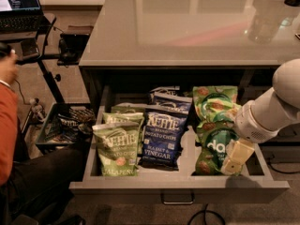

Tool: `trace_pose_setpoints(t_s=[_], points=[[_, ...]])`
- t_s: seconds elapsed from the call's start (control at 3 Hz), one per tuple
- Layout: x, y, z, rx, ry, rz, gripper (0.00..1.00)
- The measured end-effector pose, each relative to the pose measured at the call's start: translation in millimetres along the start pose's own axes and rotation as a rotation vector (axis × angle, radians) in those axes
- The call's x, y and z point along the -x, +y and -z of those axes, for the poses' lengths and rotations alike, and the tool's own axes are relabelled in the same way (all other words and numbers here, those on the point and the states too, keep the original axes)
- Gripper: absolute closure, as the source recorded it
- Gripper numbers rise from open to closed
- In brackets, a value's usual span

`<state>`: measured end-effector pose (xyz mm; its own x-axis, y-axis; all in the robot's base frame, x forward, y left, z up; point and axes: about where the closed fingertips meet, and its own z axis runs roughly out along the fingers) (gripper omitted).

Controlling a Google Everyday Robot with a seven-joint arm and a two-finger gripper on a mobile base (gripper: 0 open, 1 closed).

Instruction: Pick blue chip bag from top drawer and place on counter

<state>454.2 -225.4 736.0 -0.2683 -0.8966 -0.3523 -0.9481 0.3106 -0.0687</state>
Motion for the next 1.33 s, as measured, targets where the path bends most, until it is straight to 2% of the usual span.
trace_pose_setpoints(t_s=[0.33, 1.0, 1.33], points=[[13.5, 6.8, 10.7, -0.009, 0.006, 0.019, 0.00], [102.1, 18.8, 14.9, -0.052, -0.040, 0.209, 0.00], [102.1, 18.8, 14.9, -0.052, -0.040, 0.209, 0.00]])
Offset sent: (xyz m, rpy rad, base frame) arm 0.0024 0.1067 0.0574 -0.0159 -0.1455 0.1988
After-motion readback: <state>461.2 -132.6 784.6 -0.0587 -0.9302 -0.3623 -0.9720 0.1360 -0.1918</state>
